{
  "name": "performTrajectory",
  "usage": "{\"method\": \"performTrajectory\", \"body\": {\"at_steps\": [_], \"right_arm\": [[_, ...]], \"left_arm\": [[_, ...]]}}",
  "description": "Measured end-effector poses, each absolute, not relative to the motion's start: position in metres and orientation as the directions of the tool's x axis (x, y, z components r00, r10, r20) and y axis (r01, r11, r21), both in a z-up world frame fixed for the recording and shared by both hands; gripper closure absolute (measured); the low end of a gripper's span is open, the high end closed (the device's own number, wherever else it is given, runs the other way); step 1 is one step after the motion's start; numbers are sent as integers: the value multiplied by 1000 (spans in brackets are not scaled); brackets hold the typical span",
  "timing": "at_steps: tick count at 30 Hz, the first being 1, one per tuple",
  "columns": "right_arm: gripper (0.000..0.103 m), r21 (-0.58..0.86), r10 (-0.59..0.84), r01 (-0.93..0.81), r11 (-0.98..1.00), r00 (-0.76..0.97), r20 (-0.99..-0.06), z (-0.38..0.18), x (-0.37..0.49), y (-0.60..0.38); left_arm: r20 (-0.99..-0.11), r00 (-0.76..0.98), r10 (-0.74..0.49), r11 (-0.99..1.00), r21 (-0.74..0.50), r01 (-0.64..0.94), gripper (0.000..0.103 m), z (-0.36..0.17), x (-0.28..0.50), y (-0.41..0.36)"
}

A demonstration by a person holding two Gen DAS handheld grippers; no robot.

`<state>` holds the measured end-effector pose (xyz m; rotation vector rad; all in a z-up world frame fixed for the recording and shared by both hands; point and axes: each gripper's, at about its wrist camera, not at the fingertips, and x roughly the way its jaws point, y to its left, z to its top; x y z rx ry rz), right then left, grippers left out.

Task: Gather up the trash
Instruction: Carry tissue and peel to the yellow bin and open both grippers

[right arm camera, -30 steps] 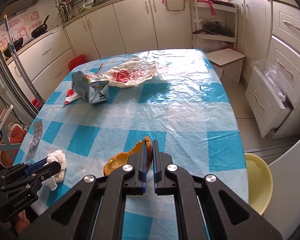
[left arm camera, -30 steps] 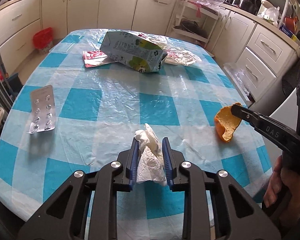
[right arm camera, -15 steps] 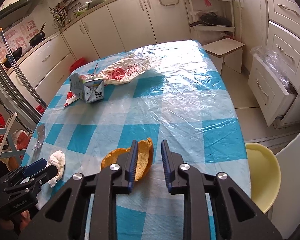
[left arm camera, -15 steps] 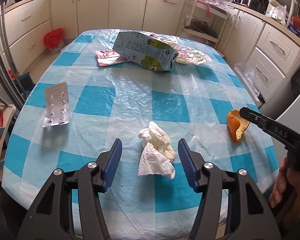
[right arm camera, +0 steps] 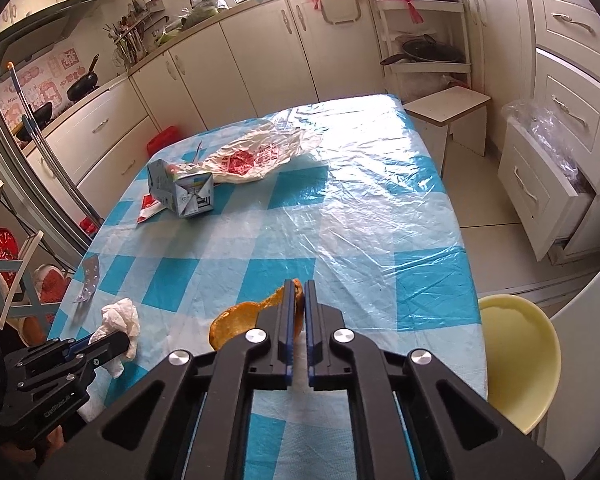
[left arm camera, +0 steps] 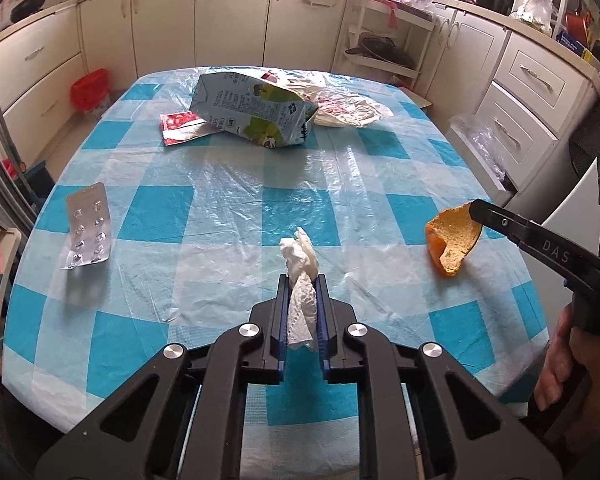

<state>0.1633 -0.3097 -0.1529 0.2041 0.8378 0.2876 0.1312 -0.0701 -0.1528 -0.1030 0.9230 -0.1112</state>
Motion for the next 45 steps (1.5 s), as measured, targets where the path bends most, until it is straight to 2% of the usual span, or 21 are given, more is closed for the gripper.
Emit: {"method": "performTrajectory", "body": {"at_steps": [11, 28, 45], "right_arm": [[98, 312, 329, -153, 938, 681, -654, -138, 156, -326], [98, 271, 163, 3, 963, 792, -588, -115, 143, -385], [98, 227, -5, 167, 960, 816, -578, -110, 131, -429]], "left_arm": [[-758, 629, -175, 984, -153, 90, 92, -127, 126, -86], [-731, 632, -257, 966, -182, 183, 92, -105, 128, -133], [-724, 625, -292, 955, -184, 233, 92, -98, 126, -155]]}}
